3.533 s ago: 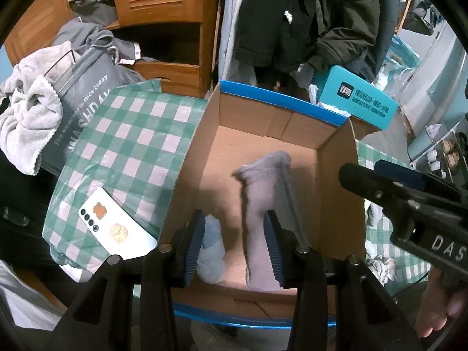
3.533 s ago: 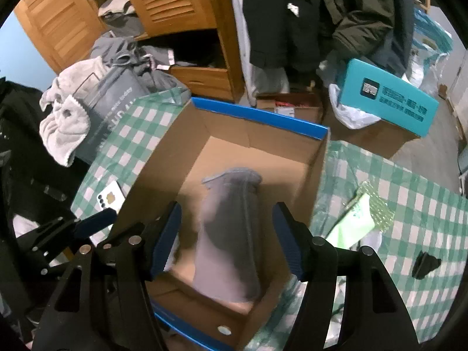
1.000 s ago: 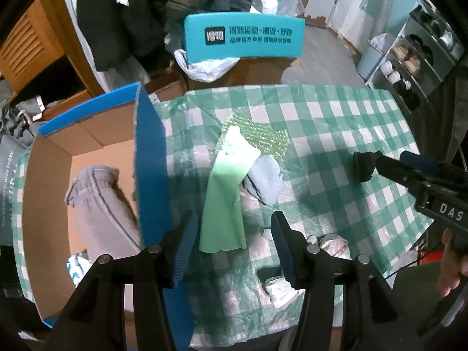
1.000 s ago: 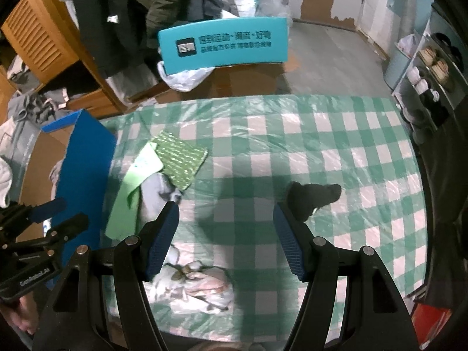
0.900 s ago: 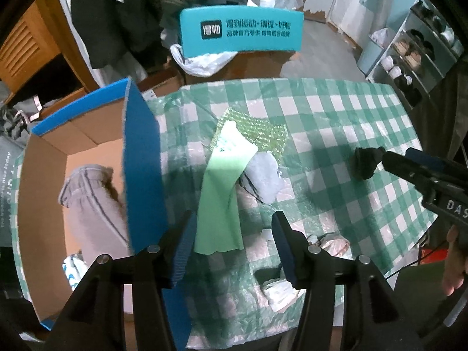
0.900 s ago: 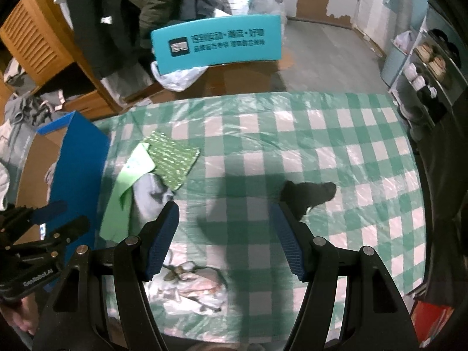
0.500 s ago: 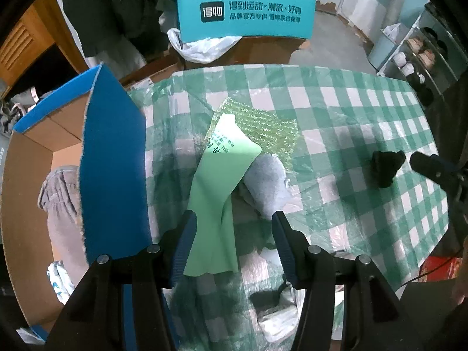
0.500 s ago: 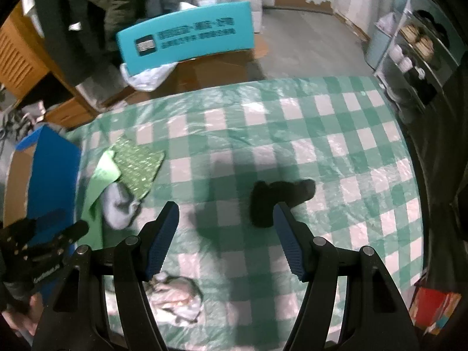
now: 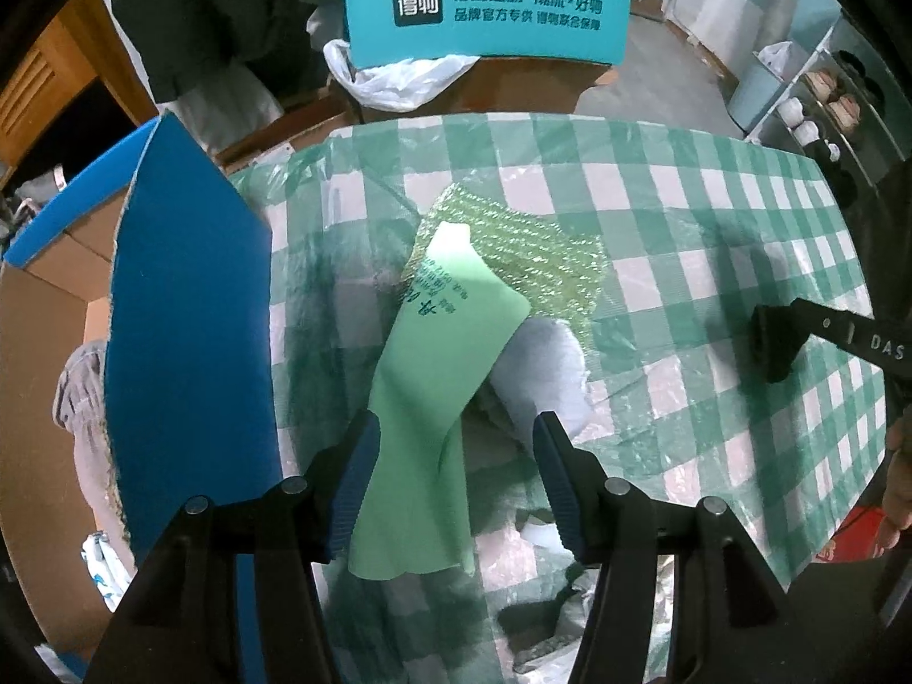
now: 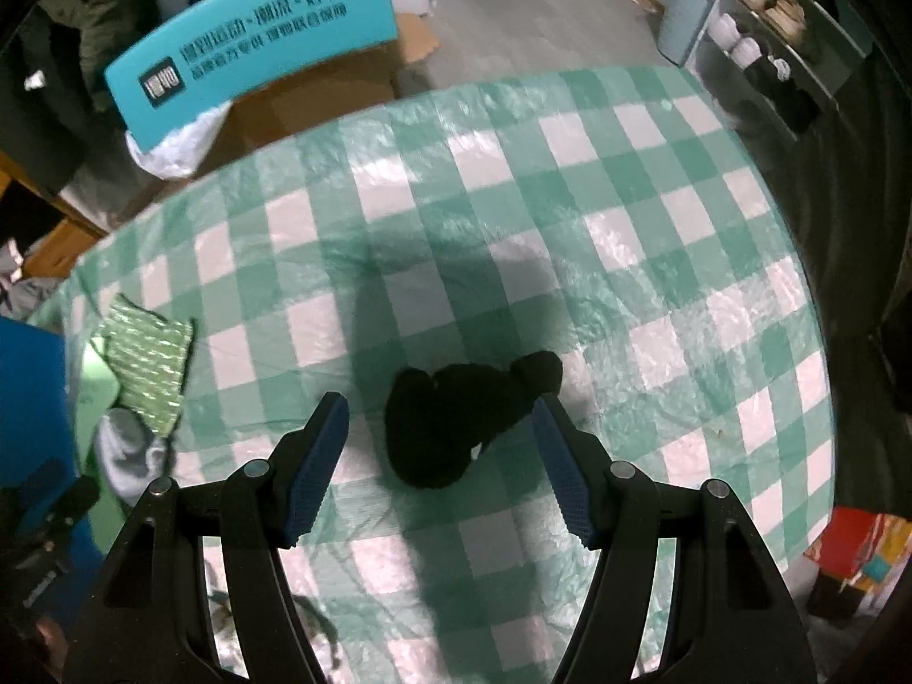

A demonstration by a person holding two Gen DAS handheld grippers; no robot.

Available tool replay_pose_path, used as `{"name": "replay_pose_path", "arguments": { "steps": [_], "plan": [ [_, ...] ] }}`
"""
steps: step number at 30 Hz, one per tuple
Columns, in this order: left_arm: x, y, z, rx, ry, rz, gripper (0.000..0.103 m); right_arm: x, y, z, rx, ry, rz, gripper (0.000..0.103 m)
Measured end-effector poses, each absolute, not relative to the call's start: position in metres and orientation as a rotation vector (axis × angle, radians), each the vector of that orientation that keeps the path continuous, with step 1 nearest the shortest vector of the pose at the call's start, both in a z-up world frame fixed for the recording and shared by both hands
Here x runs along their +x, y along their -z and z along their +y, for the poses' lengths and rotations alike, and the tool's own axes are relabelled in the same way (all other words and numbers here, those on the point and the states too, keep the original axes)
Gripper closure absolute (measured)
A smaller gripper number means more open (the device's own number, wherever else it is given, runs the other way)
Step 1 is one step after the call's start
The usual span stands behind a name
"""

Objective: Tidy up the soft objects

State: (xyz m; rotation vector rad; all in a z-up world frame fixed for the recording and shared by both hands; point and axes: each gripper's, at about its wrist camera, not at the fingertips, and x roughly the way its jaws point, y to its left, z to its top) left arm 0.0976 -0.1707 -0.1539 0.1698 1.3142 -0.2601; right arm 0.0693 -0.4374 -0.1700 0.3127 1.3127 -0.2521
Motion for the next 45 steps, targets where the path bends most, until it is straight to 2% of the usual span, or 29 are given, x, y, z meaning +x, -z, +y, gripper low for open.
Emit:
{"name": "replay_pose_path", "arguments": {
  "steps": [19,20,21,22,24,26,27,29,36,39,41,45],
  "plan": [
    [0.106,0.175,-0.153,0.194,0.251,1.348,0.044,0.073,0.206,-0.438,0.296,0.298,1.405,0.037],
    [0.106,0.177,-0.153,0.201,0.249,1.351,0.044,0.072,0.207,-0.438,0.297,0.288,1.406,0.040],
    [0.107,0.179,-0.154,0.207,0.246,1.354,0.044,0.072,0.208,-0.437,0.295,0.282,1.405,0.050],
    [0.108,0.180,-0.155,0.213,0.244,1.355,0.044,0.071,0.209,-0.435,0.289,0.274,1.403,0.055],
    [0.109,0.184,-0.155,0.221,0.238,1.357,0.044,0.070,0.209,-0.432,0.281,0.265,1.397,0.062],
    [0.110,0.185,-0.155,0.215,0.231,1.358,0.045,0.069,0.209,-0.430,0.274,0.255,1.388,0.064],
    [0.109,0.186,-0.154,0.209,0.228,1.362,0.047,0.068,0.208,-0.428,0.266,0.252,1.384,0.066],
    [0.109,0.188,-0.152,0.207,0.226,1.365,0.059,0.067,0.207,-0.425,0.260,0.240,1.381,0.067],
    [0.104,0.185,-0.146,0.227,0.203,1.346,0.073,0.062,0.196,-0.407,0.210,0.189,1.362,0.069],
    [0.101,0.181,-0.144,0.248,0.191,1.330,0.084,0.060,0.188,-0.397,0.191,0.161,1.354,0.069],
    [0.100,0.178,-0.143,0.254,0.194,1.321,0.094,0.058,0.181,-0.389,0.166,0.142,1.343,0.069],
    [0.097,0.172,-0.146,0.262,0.220,1.312,0.096,0.056,0.172,-0.373,0.136,0.102,1.323,0.069]
  ]
}}
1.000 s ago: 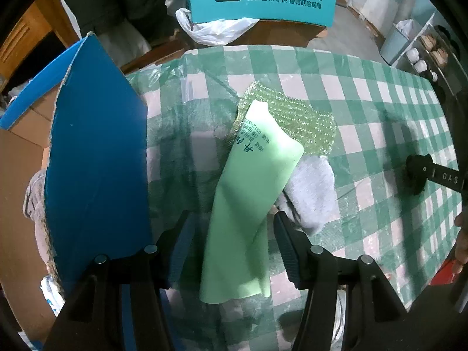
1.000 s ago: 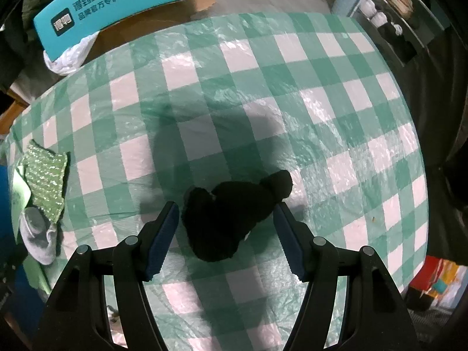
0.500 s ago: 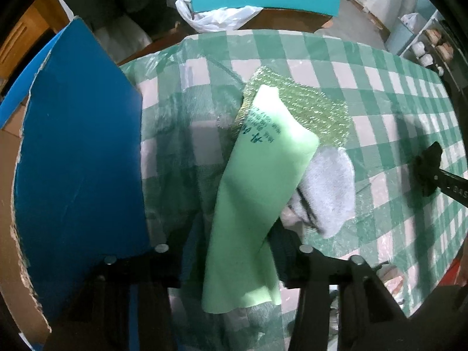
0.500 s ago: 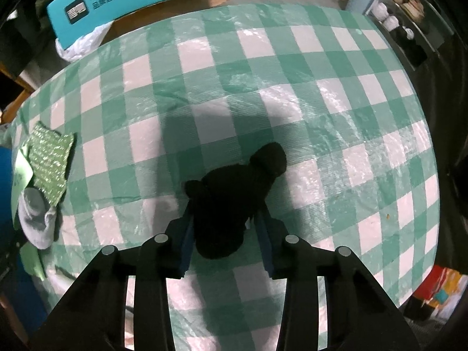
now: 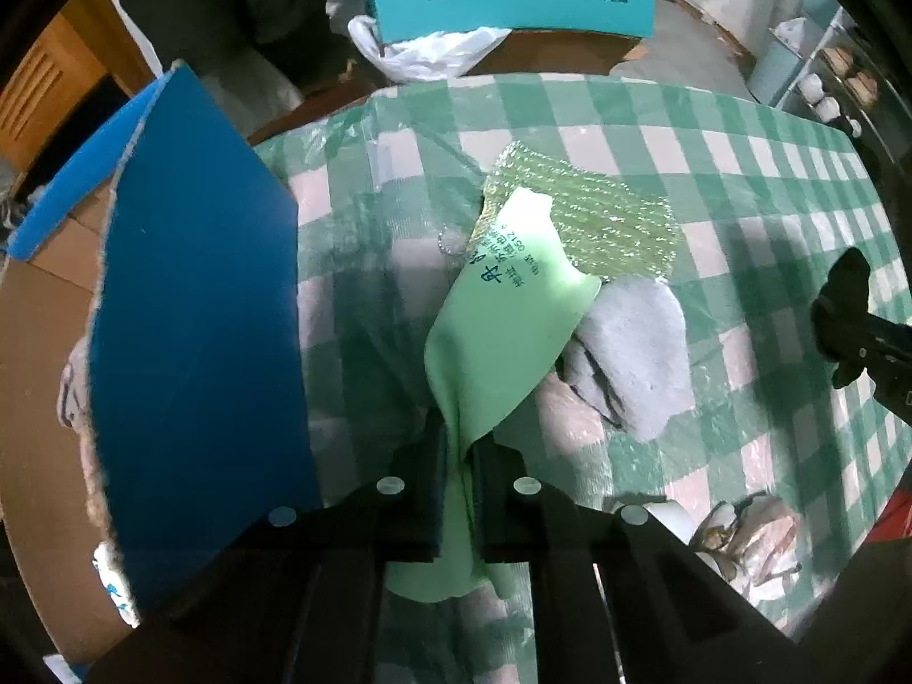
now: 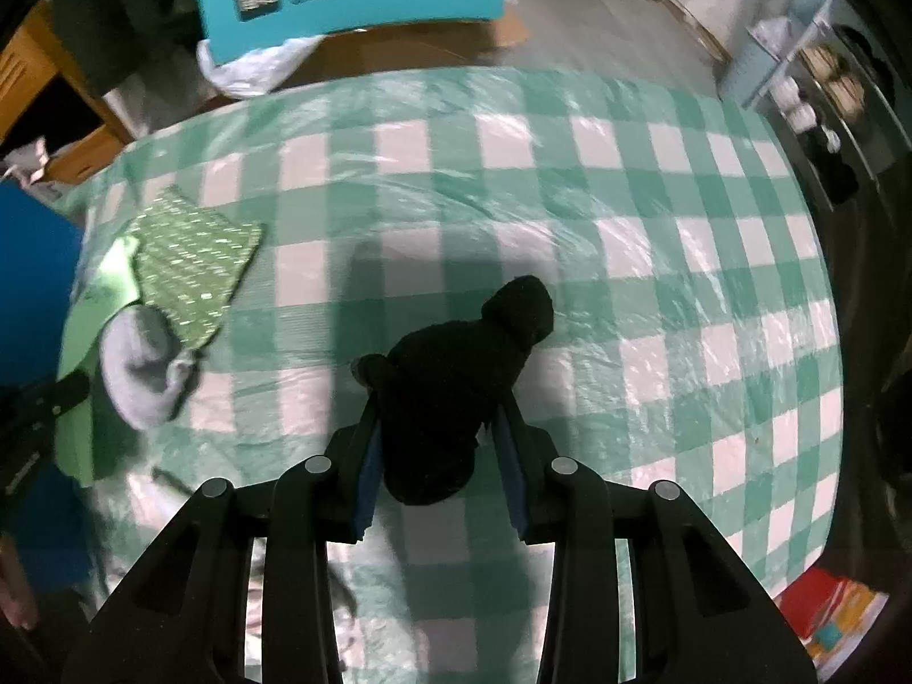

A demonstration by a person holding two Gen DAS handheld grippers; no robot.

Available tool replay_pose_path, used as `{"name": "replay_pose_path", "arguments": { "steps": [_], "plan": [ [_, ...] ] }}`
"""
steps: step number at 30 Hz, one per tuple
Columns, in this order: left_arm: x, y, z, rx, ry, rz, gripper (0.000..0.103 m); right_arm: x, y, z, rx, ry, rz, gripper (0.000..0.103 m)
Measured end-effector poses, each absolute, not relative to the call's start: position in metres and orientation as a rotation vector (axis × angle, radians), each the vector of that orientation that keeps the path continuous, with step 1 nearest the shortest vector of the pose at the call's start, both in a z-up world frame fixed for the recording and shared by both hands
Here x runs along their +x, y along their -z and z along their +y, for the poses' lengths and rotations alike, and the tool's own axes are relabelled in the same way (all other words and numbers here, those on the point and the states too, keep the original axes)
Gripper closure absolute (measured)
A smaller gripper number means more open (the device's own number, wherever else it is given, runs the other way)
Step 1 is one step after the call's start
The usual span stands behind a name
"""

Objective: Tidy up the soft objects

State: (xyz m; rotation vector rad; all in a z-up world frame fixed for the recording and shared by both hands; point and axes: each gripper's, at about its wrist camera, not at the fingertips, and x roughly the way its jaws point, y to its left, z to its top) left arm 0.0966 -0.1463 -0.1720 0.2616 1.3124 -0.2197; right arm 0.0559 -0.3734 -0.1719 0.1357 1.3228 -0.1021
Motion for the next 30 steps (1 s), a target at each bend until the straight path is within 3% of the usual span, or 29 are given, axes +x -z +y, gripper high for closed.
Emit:
{"name": "replay_pose_path", "arguments": {
  "steps": [30],
  "plan": [
    [0.051,0.090,-0.137,0.245,0.310,1.164,0.095,0.019,0.082,-0.320,0.091,-0.120,1.159,0.069]
  ]
}}
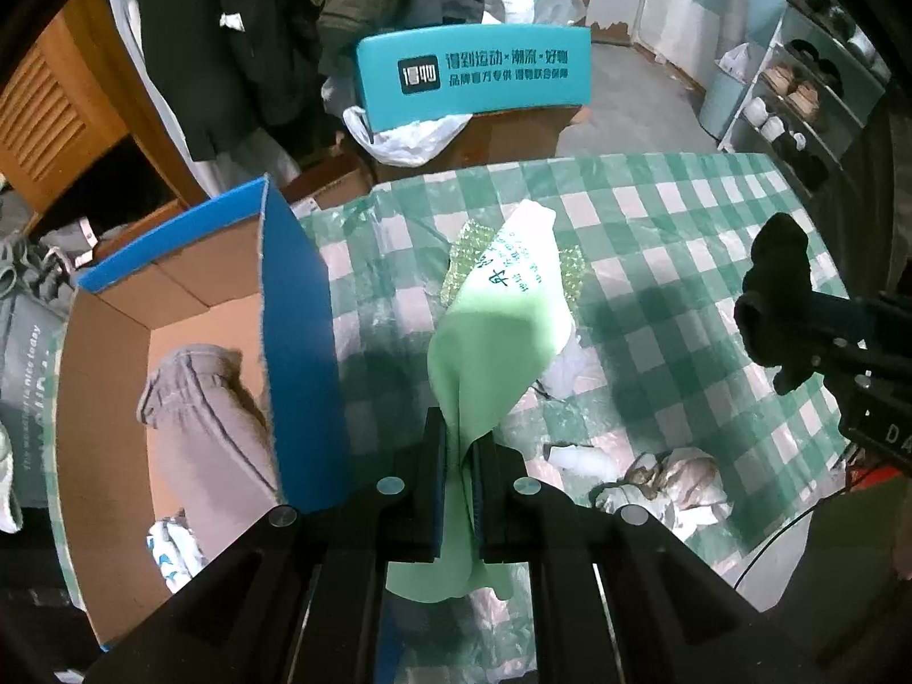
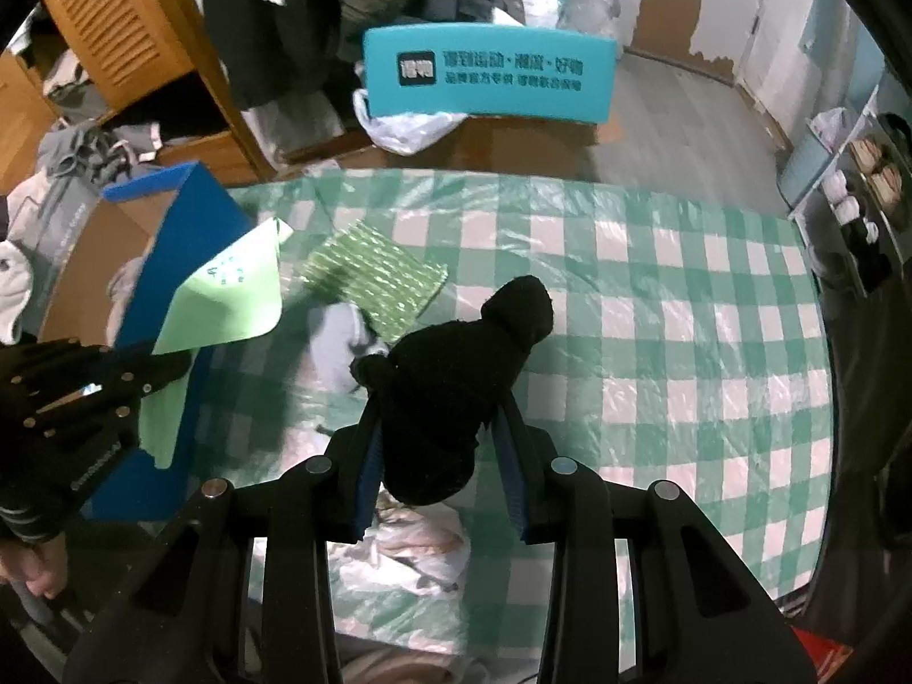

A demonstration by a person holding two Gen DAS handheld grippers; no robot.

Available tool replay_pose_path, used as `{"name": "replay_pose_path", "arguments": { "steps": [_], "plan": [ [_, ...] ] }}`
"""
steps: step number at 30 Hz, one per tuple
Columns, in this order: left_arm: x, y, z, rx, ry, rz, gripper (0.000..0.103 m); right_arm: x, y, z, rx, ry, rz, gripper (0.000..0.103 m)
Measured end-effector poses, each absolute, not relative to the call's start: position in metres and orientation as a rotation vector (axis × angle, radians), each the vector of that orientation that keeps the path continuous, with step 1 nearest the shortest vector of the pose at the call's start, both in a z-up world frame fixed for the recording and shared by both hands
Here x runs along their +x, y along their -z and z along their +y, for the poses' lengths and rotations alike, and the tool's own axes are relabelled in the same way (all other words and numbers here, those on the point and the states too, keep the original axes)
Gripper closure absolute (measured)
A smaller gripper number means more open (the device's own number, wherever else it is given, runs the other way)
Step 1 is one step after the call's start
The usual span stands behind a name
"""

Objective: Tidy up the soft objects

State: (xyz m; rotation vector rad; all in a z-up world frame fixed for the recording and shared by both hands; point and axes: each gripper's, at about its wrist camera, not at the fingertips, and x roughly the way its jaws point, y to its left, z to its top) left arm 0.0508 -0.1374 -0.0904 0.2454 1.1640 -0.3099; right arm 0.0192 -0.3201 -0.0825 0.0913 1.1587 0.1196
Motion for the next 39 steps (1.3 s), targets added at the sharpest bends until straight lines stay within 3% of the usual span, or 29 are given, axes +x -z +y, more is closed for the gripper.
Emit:
{"name": "replay_pose_path", "arguments": {
  "steps": [39],
  "plan": [
    [0.019,0.033,-0.063,0.169,0.235,1.028,0.095,0.020,0.039,-0.239,0.017,-0.285,1.070,0.069]
  ]
}}
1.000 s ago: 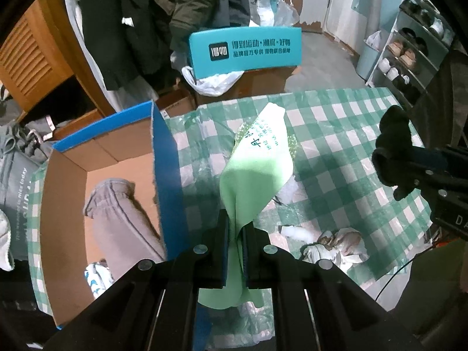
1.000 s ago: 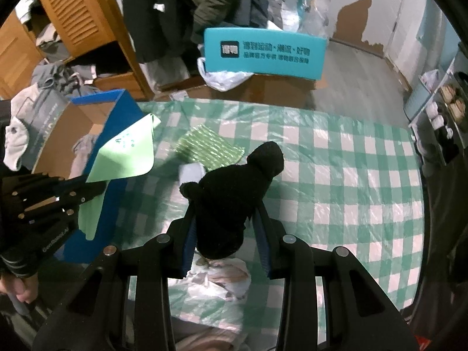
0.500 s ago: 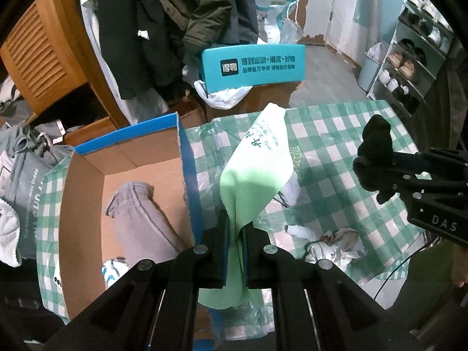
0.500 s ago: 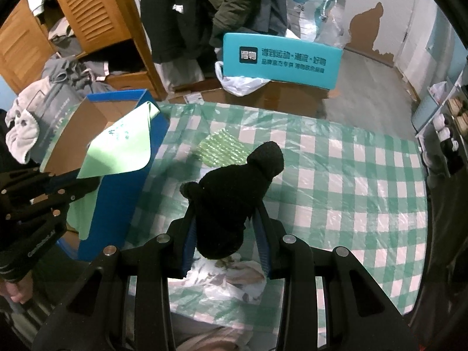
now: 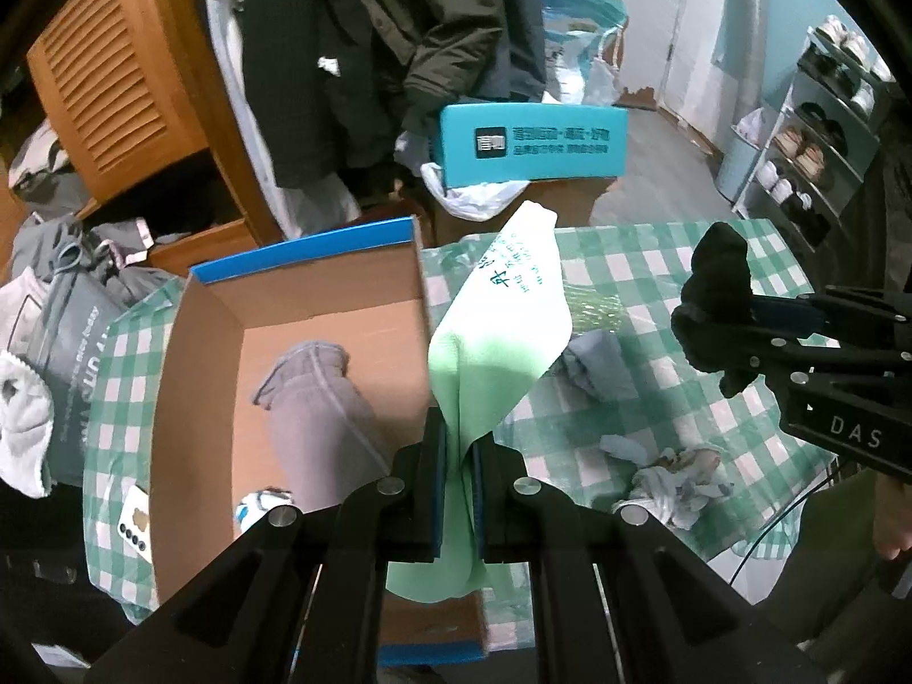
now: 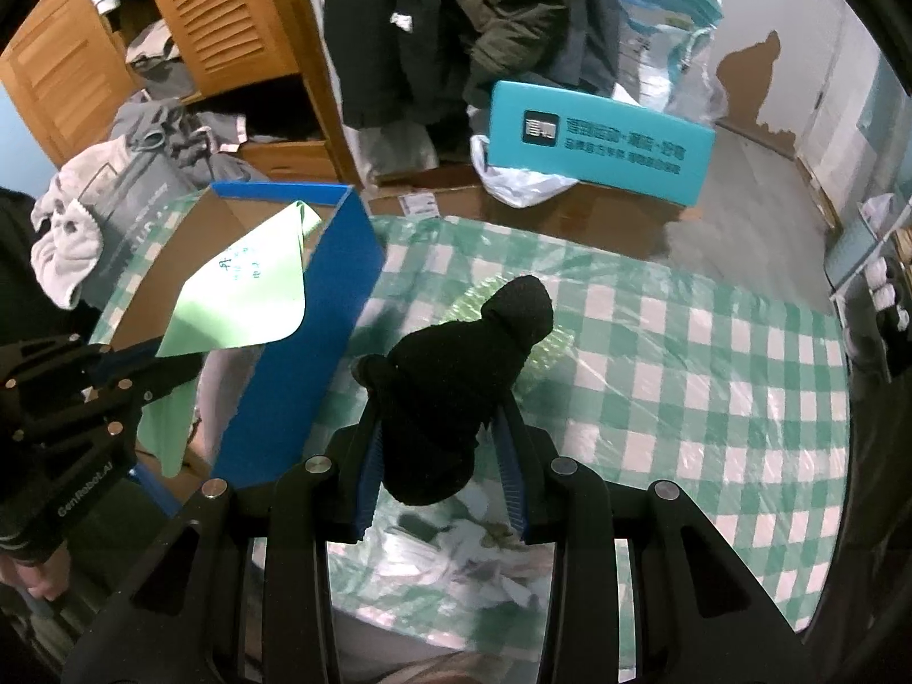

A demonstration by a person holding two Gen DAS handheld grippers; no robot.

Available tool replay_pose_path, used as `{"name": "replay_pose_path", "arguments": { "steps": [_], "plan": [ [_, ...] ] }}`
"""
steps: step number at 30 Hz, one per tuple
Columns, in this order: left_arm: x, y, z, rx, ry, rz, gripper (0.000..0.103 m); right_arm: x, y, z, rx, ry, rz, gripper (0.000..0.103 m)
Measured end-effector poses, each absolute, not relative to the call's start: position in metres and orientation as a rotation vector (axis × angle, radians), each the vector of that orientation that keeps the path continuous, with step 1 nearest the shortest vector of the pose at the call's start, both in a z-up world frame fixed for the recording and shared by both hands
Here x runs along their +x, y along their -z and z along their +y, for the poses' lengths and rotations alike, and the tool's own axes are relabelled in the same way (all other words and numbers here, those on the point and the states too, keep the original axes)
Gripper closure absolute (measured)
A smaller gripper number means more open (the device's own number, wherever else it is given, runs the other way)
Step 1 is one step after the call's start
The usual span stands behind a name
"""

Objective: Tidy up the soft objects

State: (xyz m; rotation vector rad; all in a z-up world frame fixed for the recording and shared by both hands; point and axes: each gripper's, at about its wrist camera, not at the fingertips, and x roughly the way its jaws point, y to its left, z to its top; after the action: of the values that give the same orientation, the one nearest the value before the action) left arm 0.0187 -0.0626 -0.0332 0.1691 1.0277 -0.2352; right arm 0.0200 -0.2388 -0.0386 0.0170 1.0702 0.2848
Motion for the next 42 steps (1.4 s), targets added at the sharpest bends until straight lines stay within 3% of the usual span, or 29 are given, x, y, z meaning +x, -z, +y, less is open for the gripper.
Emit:
{"name": "replay_pose_path", "arguments": {
  "steps": [25,42],
  "plan": [
    [0.022,0.045,0.031,0.049,0.085,1.053,0.095,0.040,0.026,-0.135,-0.044,-0.414,1.065,0.069],
    [0.034,0.076,0.077,-0.023,-0.016,1.146,0.095,0.057,0.049,-0.068,-0.141,-0.492,1.114,0.069]
  ]
}}
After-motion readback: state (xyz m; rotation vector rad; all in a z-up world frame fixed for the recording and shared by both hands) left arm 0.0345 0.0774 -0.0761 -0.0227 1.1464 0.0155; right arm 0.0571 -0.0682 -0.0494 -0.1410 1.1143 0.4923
